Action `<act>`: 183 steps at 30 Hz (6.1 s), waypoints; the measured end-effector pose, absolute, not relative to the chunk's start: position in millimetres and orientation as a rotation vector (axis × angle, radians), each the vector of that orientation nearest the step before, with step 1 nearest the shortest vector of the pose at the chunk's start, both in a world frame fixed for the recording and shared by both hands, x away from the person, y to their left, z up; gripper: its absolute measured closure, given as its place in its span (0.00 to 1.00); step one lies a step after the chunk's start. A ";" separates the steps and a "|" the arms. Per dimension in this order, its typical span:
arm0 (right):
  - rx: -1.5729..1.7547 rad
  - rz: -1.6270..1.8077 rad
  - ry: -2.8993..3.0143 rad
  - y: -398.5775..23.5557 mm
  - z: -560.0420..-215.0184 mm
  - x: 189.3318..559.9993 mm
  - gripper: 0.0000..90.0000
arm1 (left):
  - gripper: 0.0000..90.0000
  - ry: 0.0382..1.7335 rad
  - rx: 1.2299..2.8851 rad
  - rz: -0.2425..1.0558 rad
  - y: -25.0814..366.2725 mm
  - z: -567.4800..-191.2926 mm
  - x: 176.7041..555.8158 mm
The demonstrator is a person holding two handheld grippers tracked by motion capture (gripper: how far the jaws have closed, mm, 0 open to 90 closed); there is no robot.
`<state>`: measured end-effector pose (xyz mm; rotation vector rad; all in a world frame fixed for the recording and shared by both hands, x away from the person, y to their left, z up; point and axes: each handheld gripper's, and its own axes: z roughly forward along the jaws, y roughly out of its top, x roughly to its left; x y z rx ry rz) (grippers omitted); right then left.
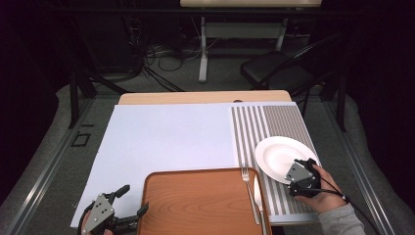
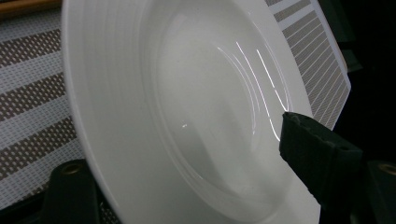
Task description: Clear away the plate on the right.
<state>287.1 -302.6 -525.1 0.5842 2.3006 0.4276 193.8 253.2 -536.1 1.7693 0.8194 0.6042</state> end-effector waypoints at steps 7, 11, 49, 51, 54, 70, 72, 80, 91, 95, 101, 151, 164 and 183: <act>0.582 0.428 2.353 -302.2 -519.0 288.9 0.43 | 0.17 0.821 1.774 0.604 252.0 -536.2 193.9; 0.550 0.417 2.388 -303.2 -514.7 291.6 0.49 | 0.17 0.824 1.773 0.604 252.2 -536.3 194.0; 0.306 0.221 2.471 -293.5 -518.7 288.9 0.89 | 0.17 0.832 1.772 0.601 252.2 -537.2 194.8; 0.283 0.216 2.465 -293.1 -519.4 288.4 0.90 | 0.17 0.832 1.773 0.603 252.2 -537.2 194.7; 0.250 0.208 2.461 -291.7 -520.4 287.2 0.91 | 0.17 0.833 1.773 0.603 252.3 -537.2 194.5; 0.225 0.381 2.334 -289.8 -518.4 273.6 0.90 | 0.17 0.832 1.775 0.604 252.2 -537.3 194.9; 0.229 0.391 2.324 -287.9 -517.0 271.6 0.90 | 0.17 0.830 1.776 0.603 251.9 -537.3 194.9; 0.210 0.450 2.282 -283.1 -513.4 260.9 0.90 | 0.17 0.832 1.773 0.606 252.6 -537.1 194.5; 0.095 0.497 2.188 -270.3 -495.7 237.0 0.89 | 0.17 0.827 1.776 0.607 252.3 -536.8 194.6; 0.039 0.530 2.154 -259.1 -487.9 224.2 0.89 | 0.17 0.829 1.771 0.605 252.6 -536.8 194.3; -0.040 0.595 2.126 -238.3 -480.8 209.8 0.89 | 0.17 0.828 1.771 0.607 252.8 -536.5 193.9; -0.491 0.707 2.239 -132.4 -524.3 174.6 0.89 | 0.17 0.830 1.767 0.612 254.2 -536.4 193.4; -0.555 0.715 2.262 -122.5 -533.8 170.2 0.89 | 0.17 0.828 1.767 0.613 254.3 -536.3 193.5; -0.602 0.731 2.347 -121.1 -543.5 170.6 0.90 | 0.17 0.830 1.767 0.611 254.5 -536.4 193.9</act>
